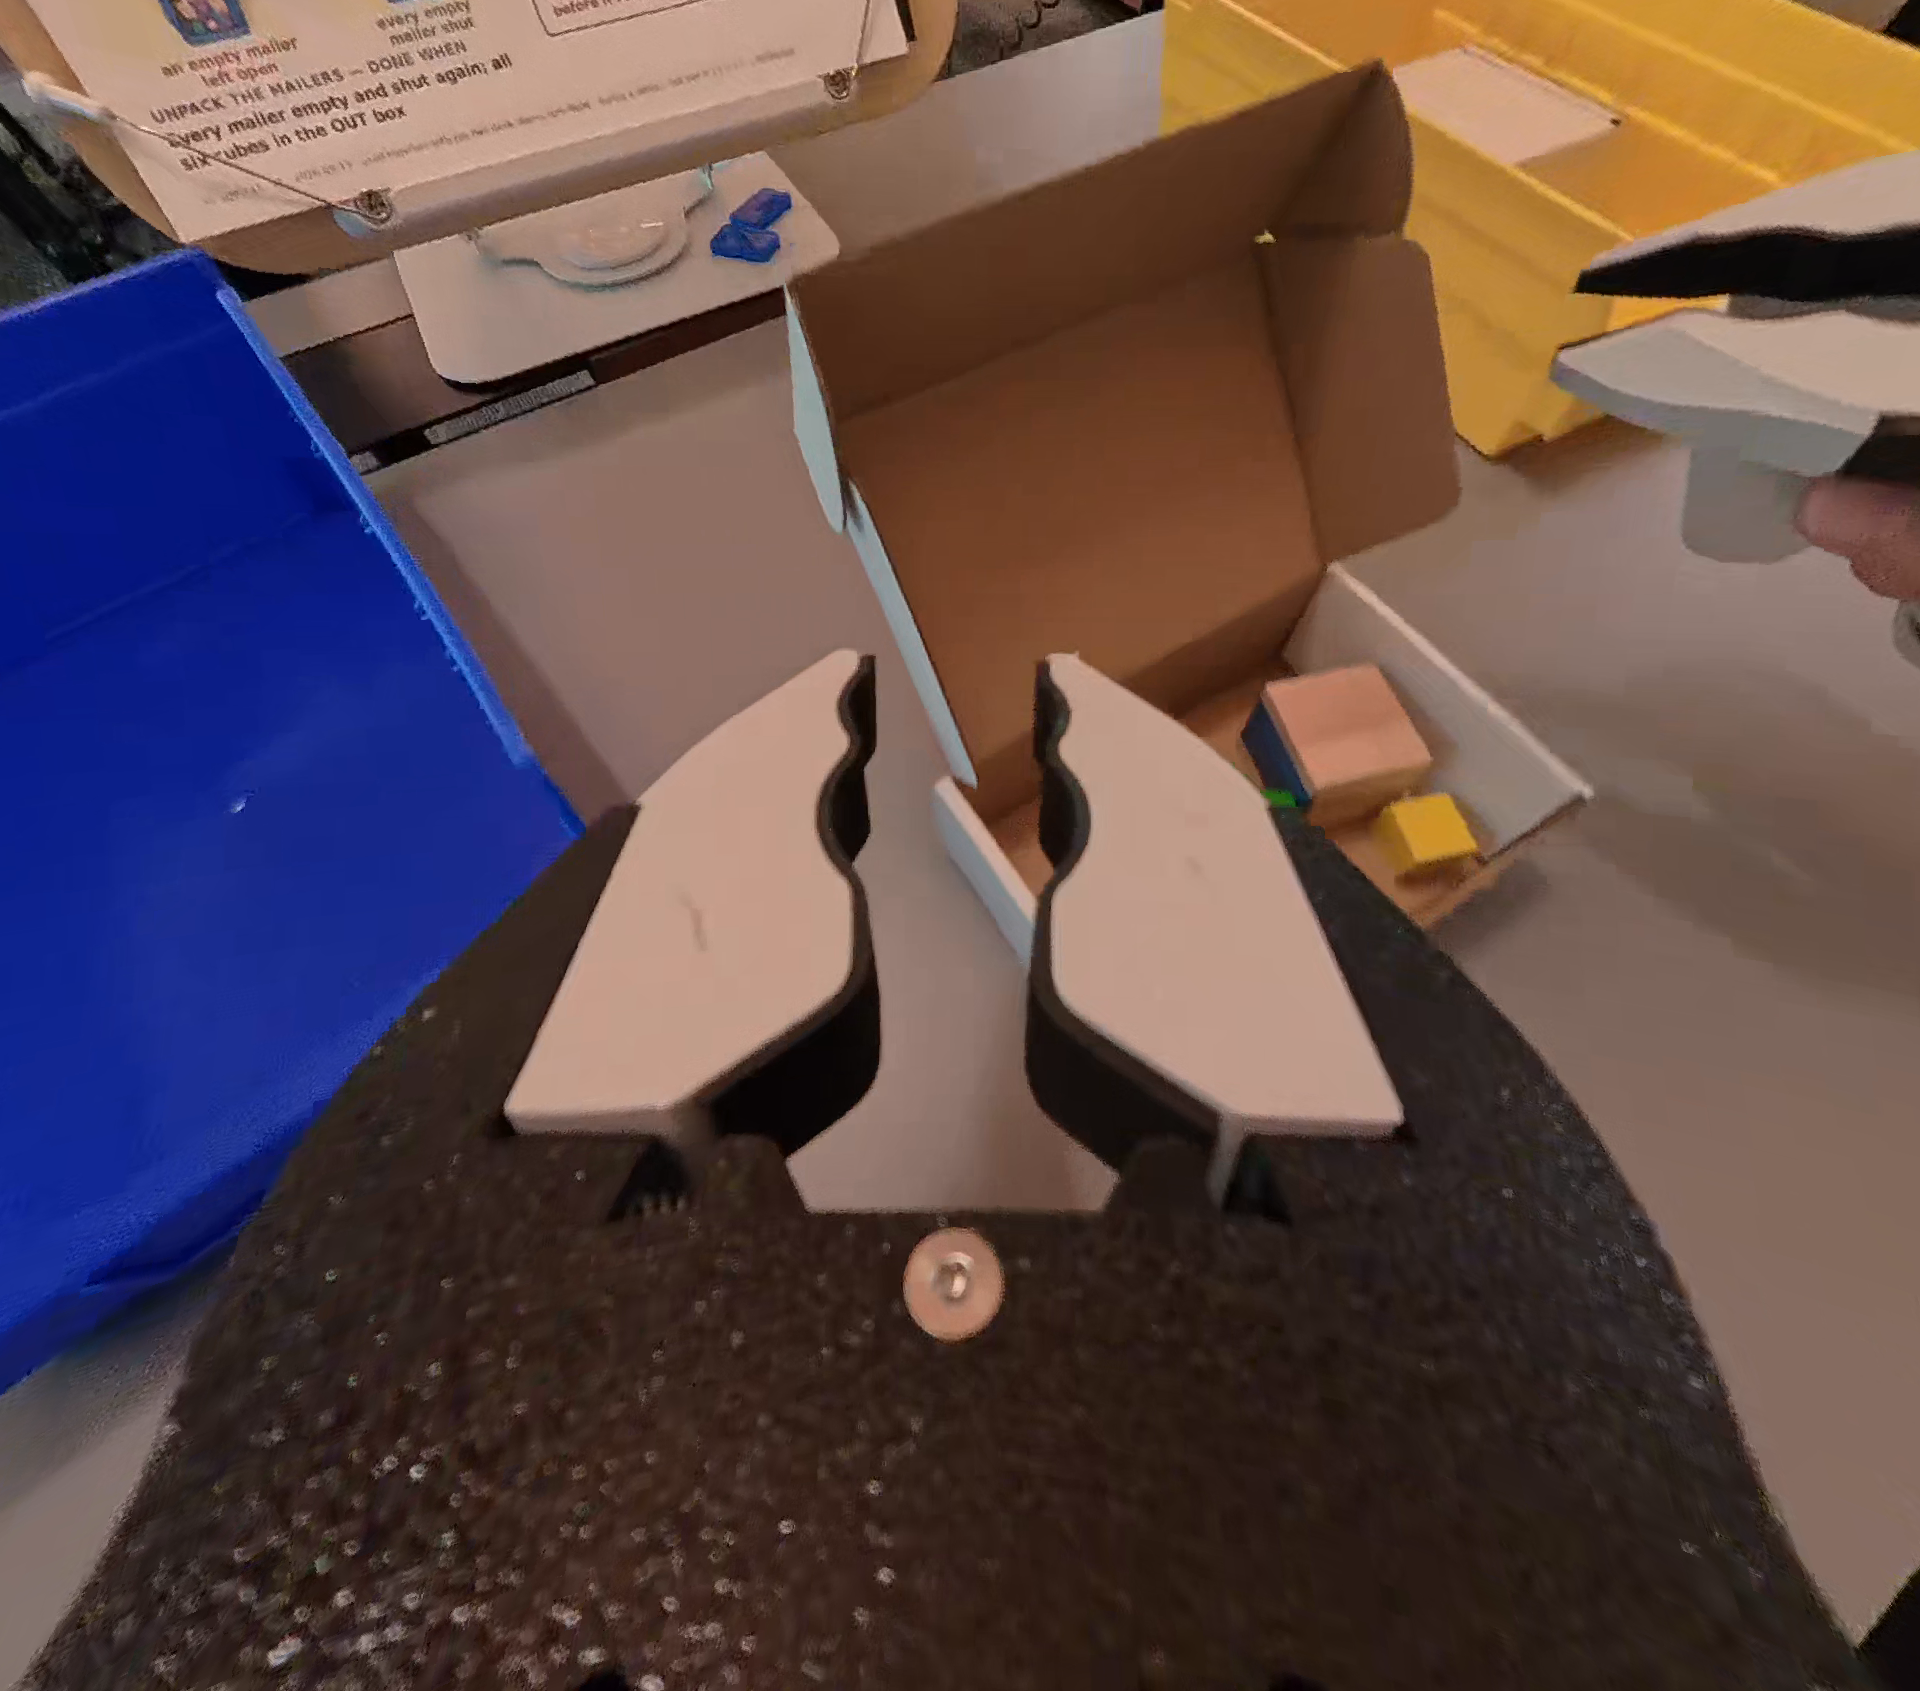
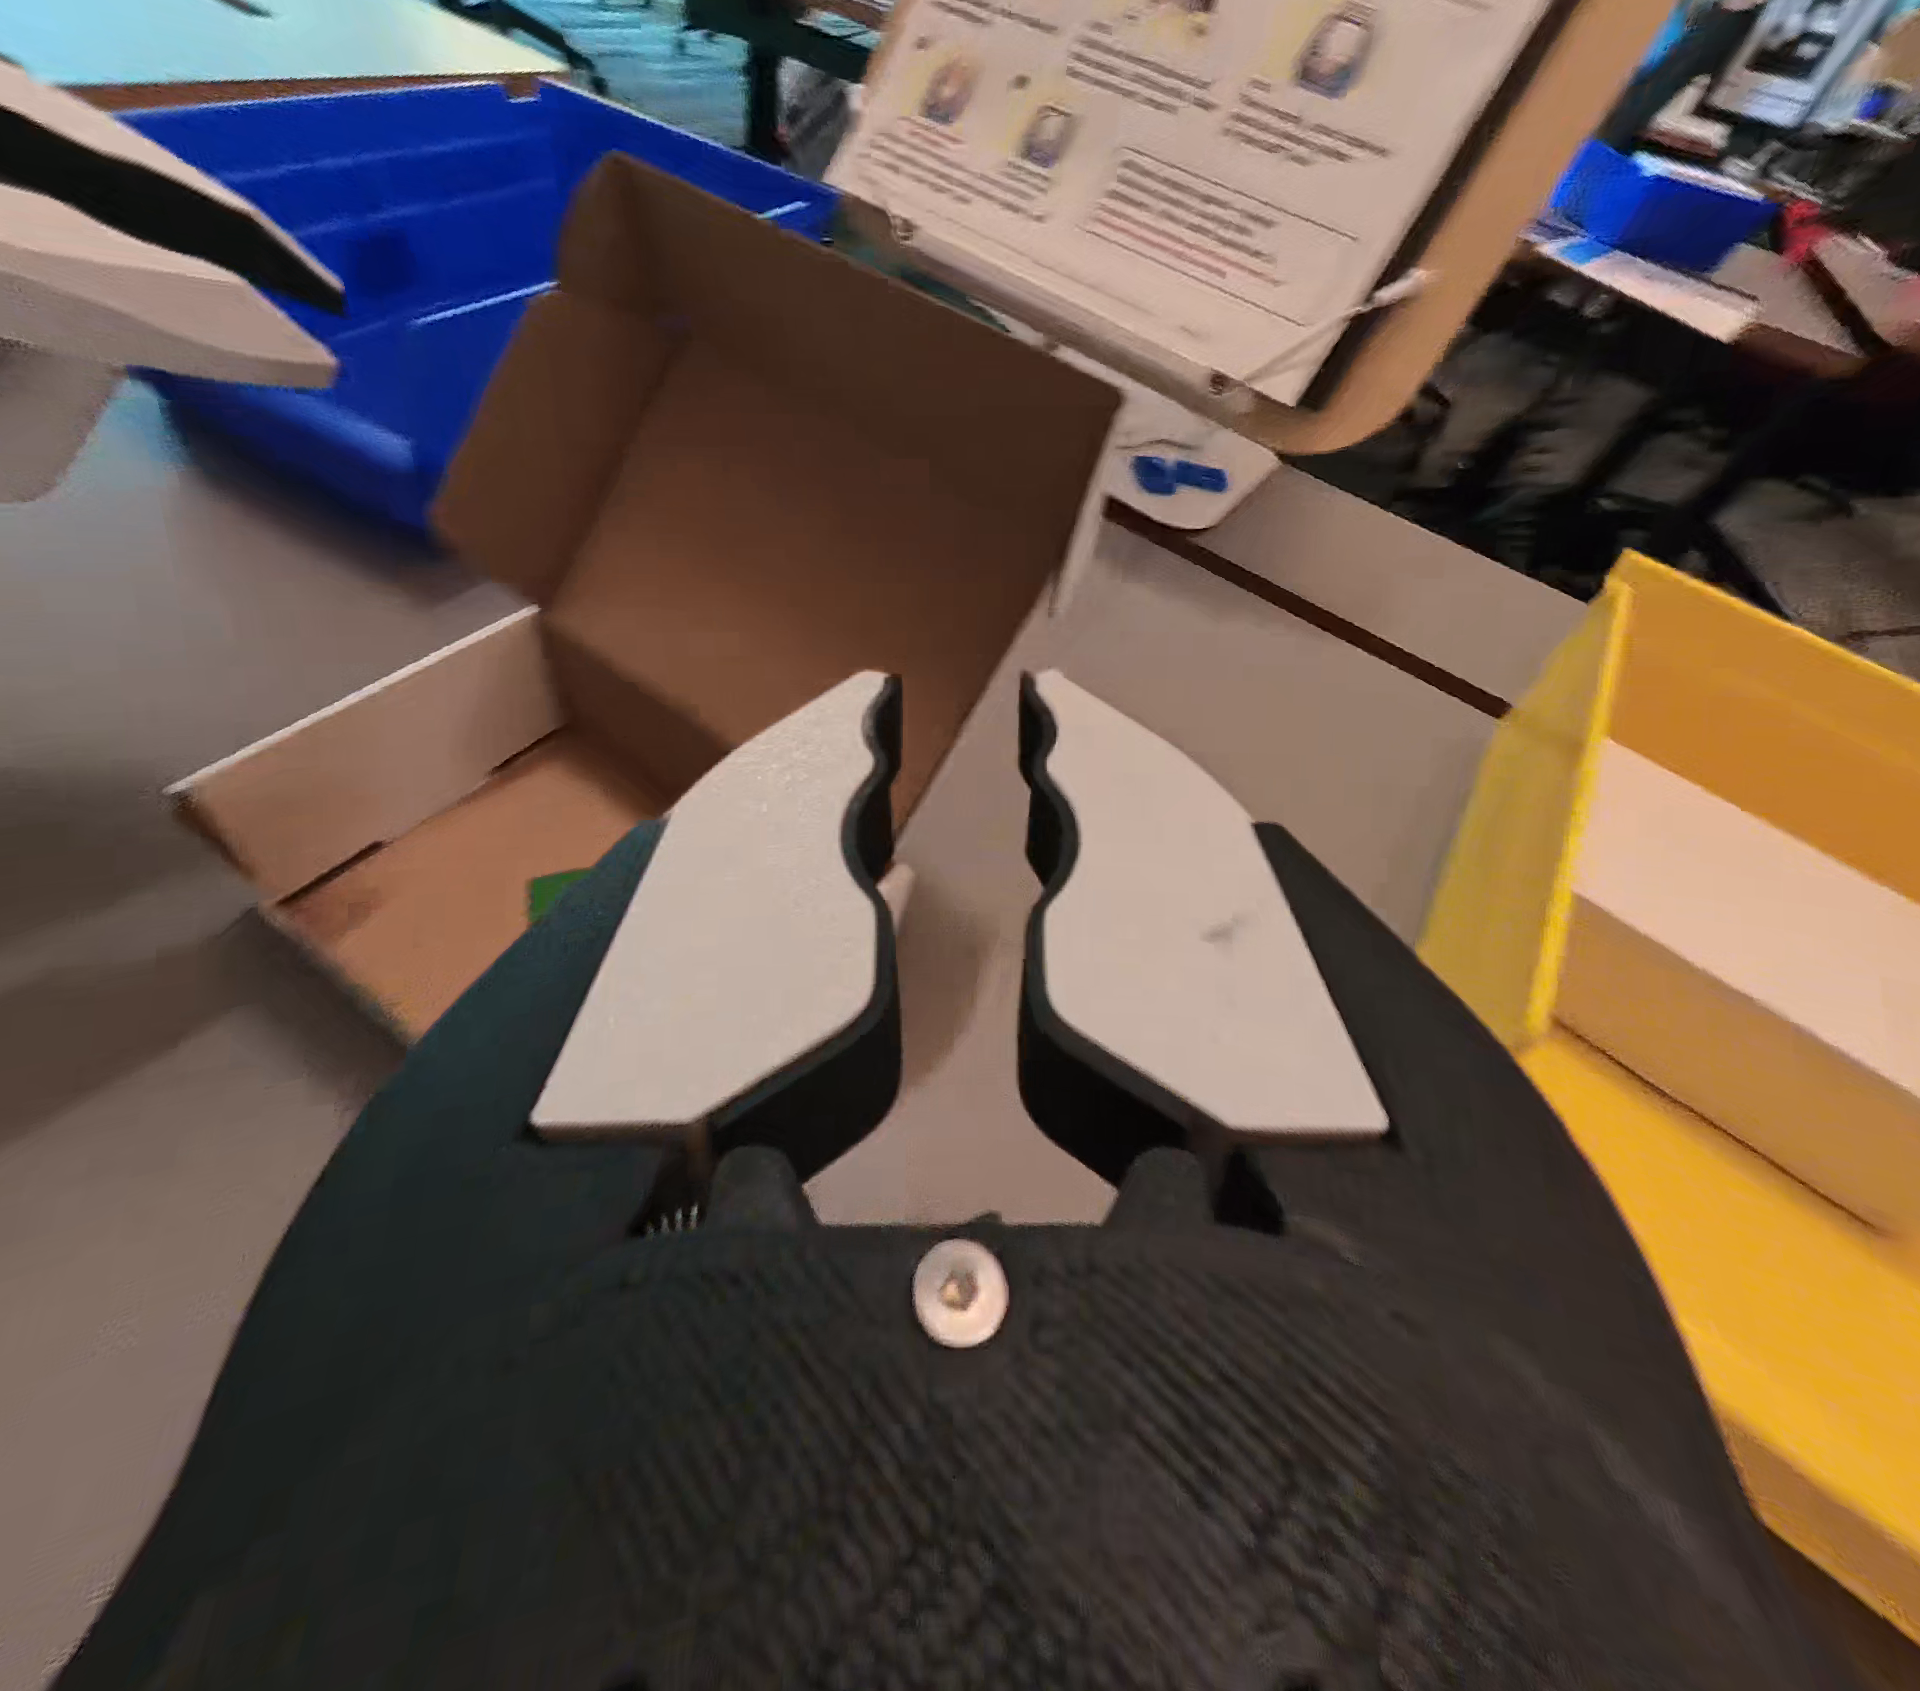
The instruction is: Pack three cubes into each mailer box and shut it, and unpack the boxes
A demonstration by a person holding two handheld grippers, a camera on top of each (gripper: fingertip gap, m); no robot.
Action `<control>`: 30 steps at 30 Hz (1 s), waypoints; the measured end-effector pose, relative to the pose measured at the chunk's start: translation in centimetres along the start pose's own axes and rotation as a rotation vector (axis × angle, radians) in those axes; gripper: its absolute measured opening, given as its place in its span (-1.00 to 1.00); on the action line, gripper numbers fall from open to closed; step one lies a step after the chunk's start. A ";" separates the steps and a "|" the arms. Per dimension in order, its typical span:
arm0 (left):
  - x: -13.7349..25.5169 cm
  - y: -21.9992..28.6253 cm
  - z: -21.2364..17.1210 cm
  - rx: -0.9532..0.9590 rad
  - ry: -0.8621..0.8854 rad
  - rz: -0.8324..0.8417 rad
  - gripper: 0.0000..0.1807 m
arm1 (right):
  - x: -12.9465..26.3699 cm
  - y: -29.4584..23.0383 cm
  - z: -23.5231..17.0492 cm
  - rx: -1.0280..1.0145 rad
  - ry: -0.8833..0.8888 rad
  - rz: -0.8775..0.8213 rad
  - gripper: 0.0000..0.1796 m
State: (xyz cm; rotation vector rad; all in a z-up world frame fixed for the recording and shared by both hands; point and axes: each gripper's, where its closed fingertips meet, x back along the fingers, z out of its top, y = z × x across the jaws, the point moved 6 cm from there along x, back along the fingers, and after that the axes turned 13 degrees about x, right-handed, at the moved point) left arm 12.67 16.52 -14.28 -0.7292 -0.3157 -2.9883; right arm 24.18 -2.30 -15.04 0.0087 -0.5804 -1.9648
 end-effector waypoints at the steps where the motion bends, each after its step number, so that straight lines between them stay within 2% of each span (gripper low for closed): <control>1: -0.6 0.1 0.4 0.012 -0.015 0.008 -0.69 | -0.3 0.4 -0.3 -0.015 -0.022 -0.005 -0.75; 4: -2.4 -0.2 1.0 0.011 -0.064 0.079 -0.68 | -1.9 1.1 -0.9 -0.084 -0.090 0.007 -0.62; 8: -4.0 -0.6 0.8 -0.005 -0.103 0.144 -0.68 | -3.9 0.8 -0.7 -0.156 -0.112 0.048 -0.62; 11: -4.9 -0.7 0.5 0.007 -0.087 0.143 -0.87 | -4.9 0.7 -0.8 -0.109 -0.140 0.026 -0.88; 14: -5.0 -0.9 0.3 0.007 -0.042 0.161 -0.94 | -5.1 0.5 -0.8 -0.054 -0.143 -0.019 -0.91; 21: -2.3 0.5 -2.5 0.014 0.191 0.201 -0.97 | -2.6 -1.7 -1.3 -0.053 -0.006 -0.179 -0.95; 27: 0.1 3.5 -6.1 0.020 0.260 0.251 -0.91 | 0.2 -5.8 -1.8 -0.117 0.066 -0.257 -0.94; 30: 0.5 4.1 -7.4 0.021 0.263 0.269 -0.91 | 0.9 -6.9 -2.4 -0.076 0.042 -0.276 -0.93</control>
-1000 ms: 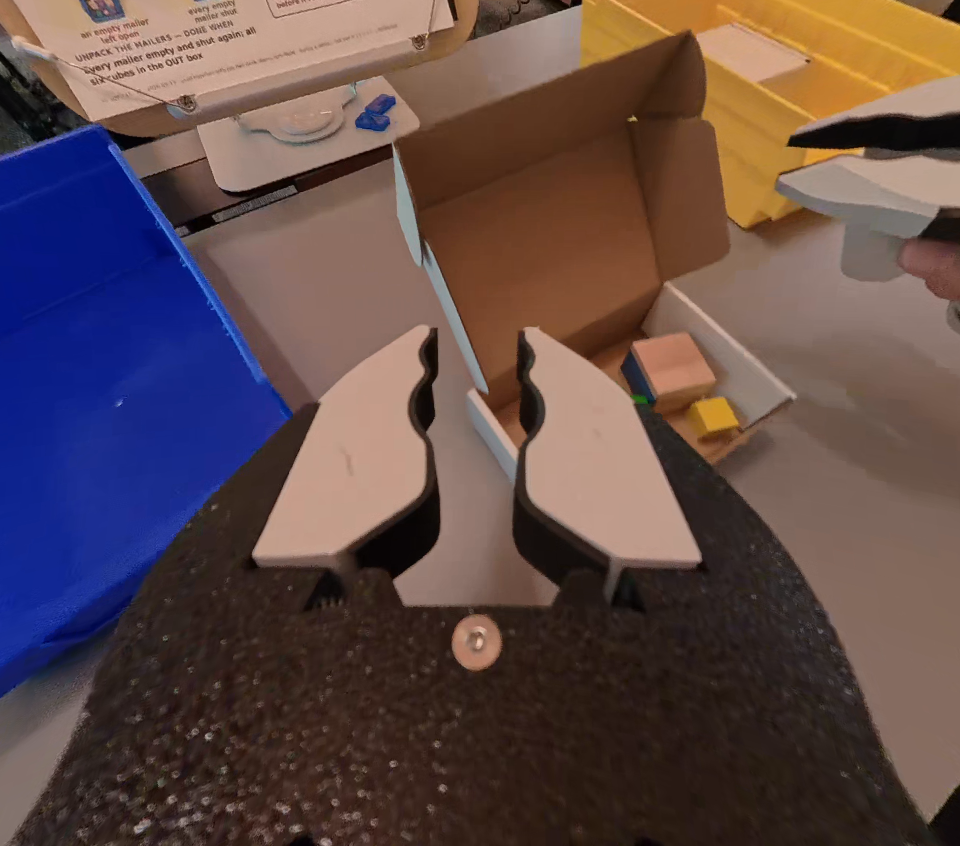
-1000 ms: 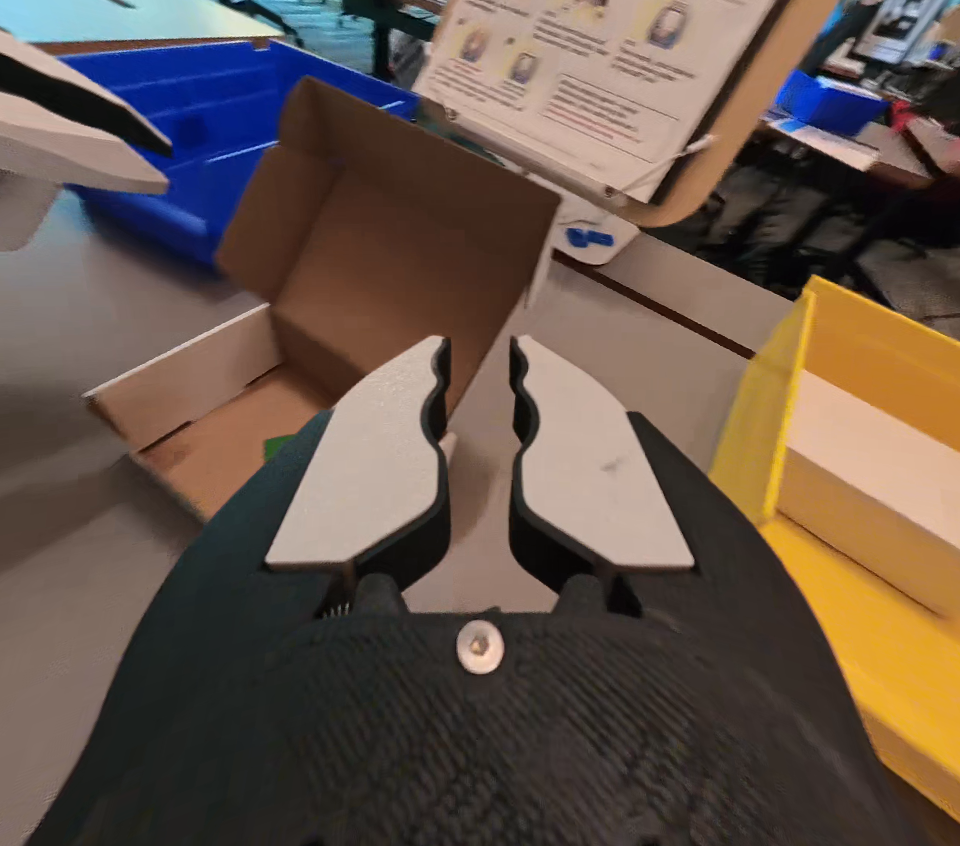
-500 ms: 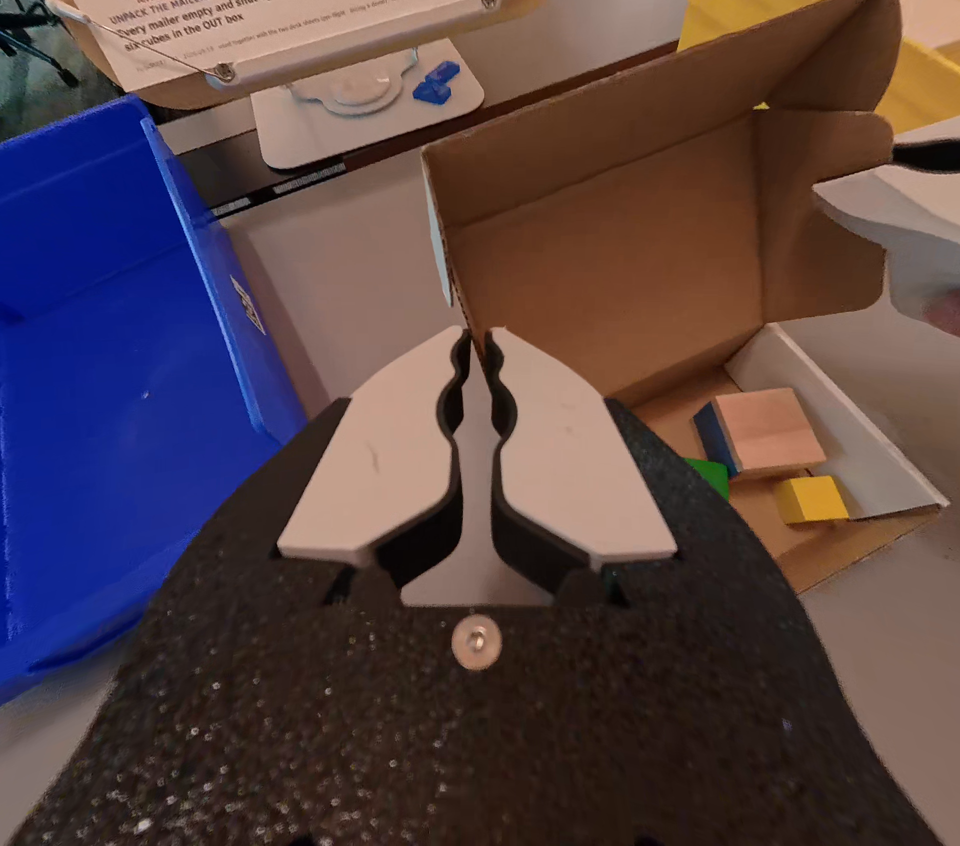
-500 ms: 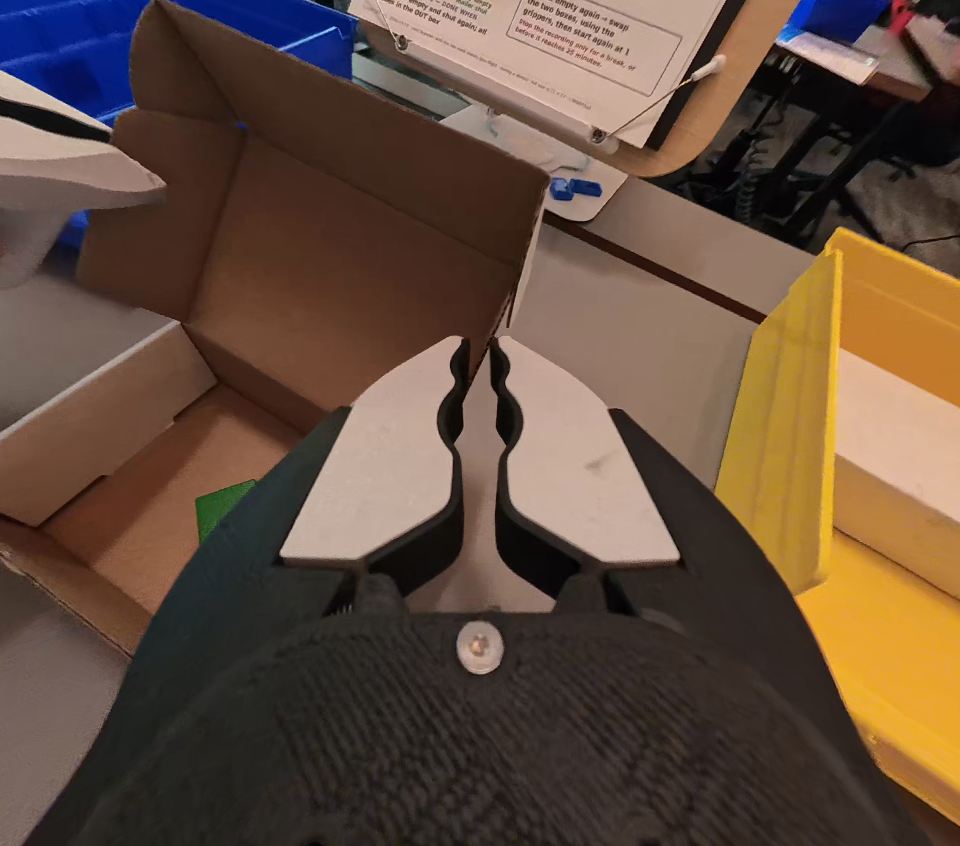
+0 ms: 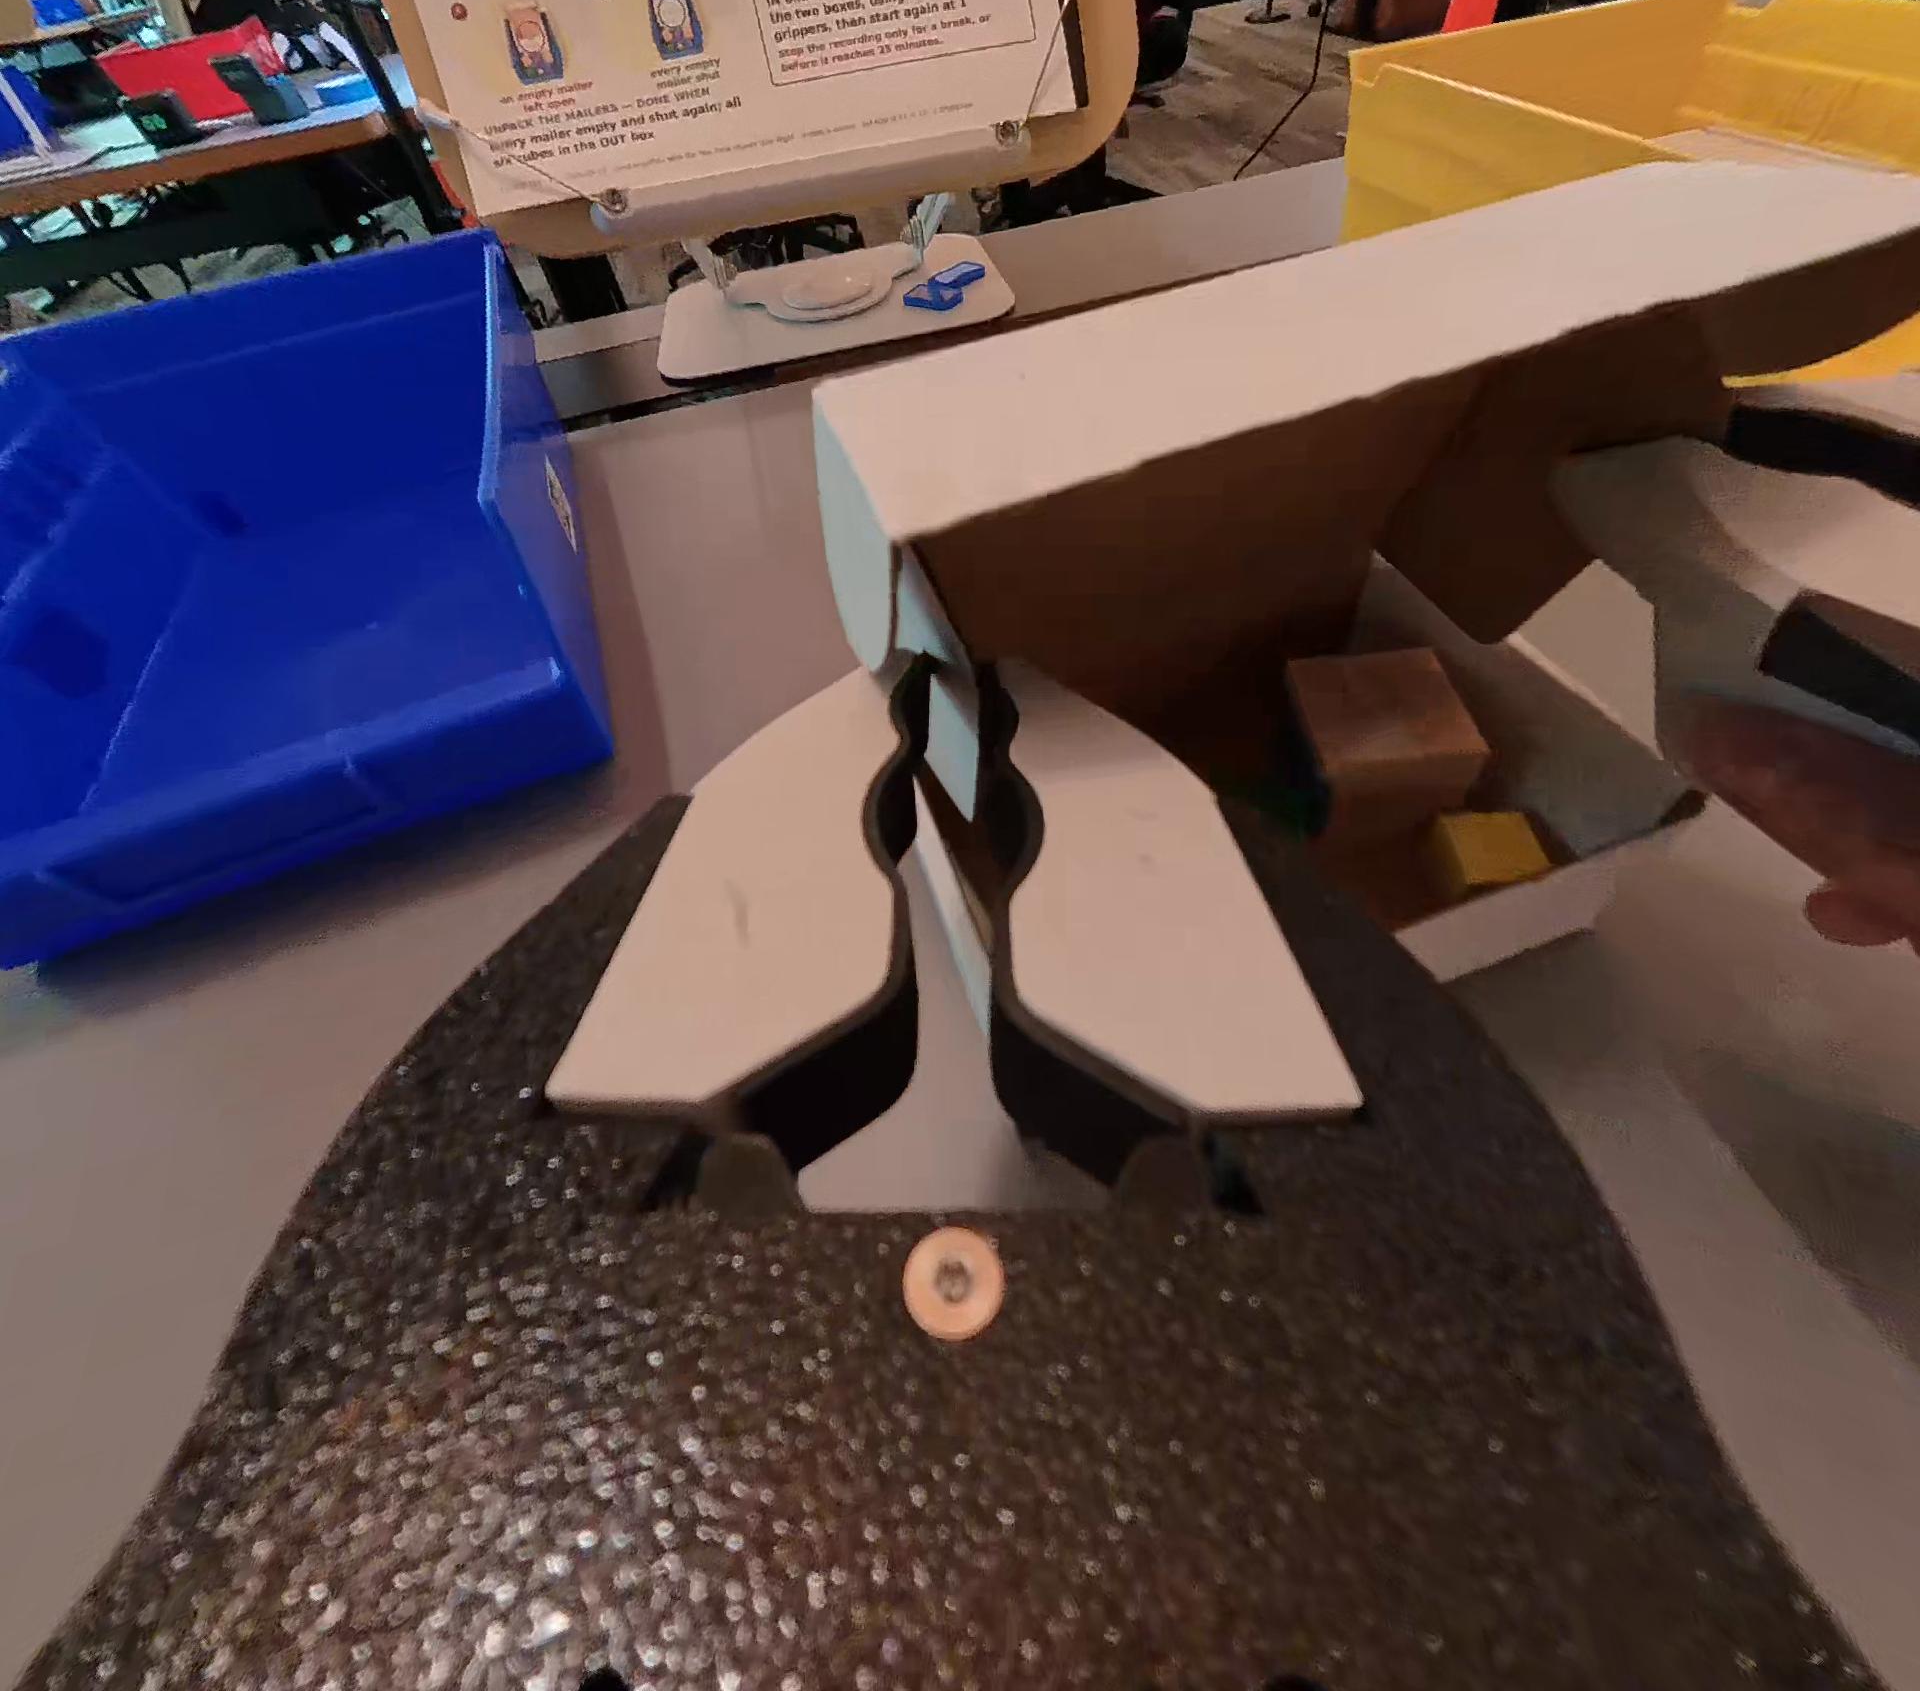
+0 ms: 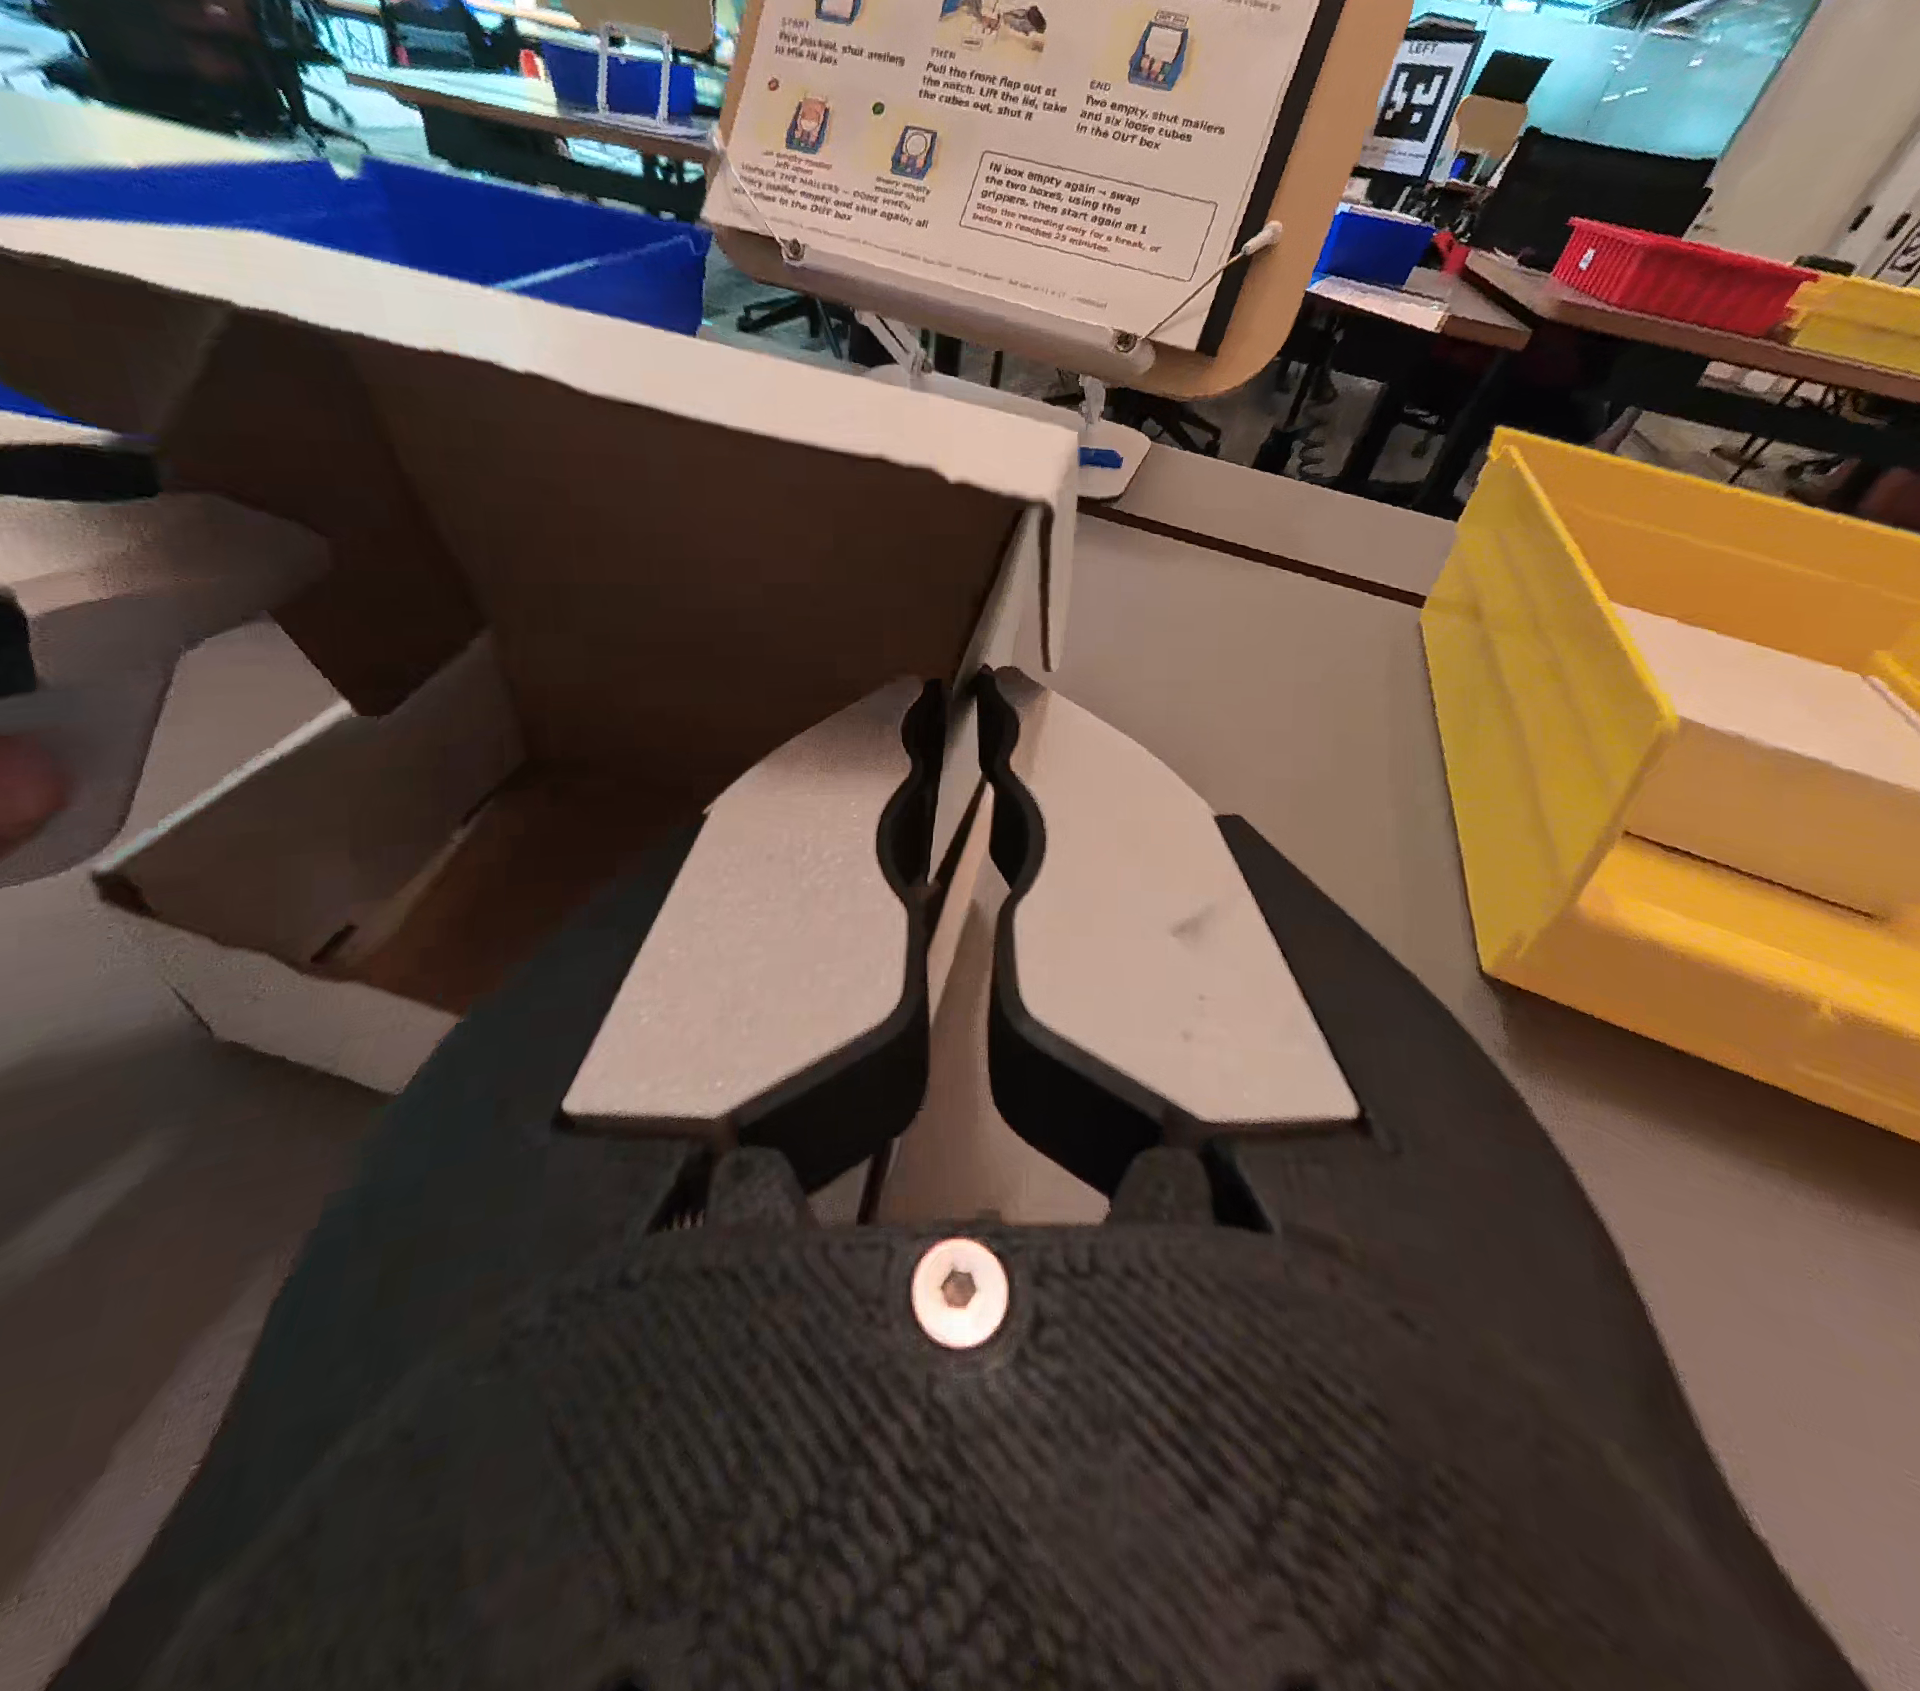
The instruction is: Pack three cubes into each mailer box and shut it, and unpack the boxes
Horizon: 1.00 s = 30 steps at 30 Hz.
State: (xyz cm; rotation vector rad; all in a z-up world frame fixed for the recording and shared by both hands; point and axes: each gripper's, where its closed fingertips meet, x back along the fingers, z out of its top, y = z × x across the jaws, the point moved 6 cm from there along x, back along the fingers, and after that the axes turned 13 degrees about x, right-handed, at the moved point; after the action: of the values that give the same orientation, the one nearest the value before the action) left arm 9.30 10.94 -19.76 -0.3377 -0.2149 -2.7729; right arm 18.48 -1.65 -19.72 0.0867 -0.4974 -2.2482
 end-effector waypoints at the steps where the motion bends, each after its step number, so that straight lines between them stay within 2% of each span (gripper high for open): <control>1: 0.3 0.1 -0.4 -0.002 -0.006 0.000 -0.91 | 0.3 -0.1 -0.3 0.019 -0.011 0.001 -0.94; 9: 2.0 0.1 -3.2 0.005 -0.107 -0.072 -0.89 | 2.2 -0.8 -2.1 0.054 -0.082 0.073 -0.95; 13: 2.5 0.0 -4.3 -0.003 -0.175 -0.151 -0.72 | 2.9 -1.2 -2.6 0.103 -0.103 0.120 -0.92; 16: 3.0 0.1 -4.7 -0.012 -0.167 -0.174 -0.67 | 4.1 -1.0 -2.3 0.206 -0.100 0.070 -0.62; 19: 3.1 0.4 -4.8 -0.050 -0.171 -0.178 -0.66 | 5.2 -0.9 -0.9 0.450 -0.043 -0.024 -0.40; 22: 3.0 0.6 -4.8 -0.070 -0.173 -0.182 -0.70 | 5.8 -1.2 1.4 0.762 0.055 -0.125 -0.41; 25: 2.9 0.7 -4.9 -0.067 -0.179 -0.192 -0.72 | 5.0 -2.7 2.0 1.020 0.112 -0.064 -0.50; 28: 2.9 0.6 -4.9 -0.055 -0.183 -0.209 -0.72 | 4.0 -3.2 1.7 1.122 0.050 -0.049 -0.84; 30: 3.1 0.5 -4.9 -0.049 -0.184 -0.230 -0.71 | 3.9 -3.1 1.9 1.110 0.049 -0.050 -0.88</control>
State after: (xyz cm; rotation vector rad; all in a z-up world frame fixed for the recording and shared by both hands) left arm 5.67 8.59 -23.60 -0.6179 -0.2445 -2.9774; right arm 13.21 -2.05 -18.74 0.7096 -1.6557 -1.7478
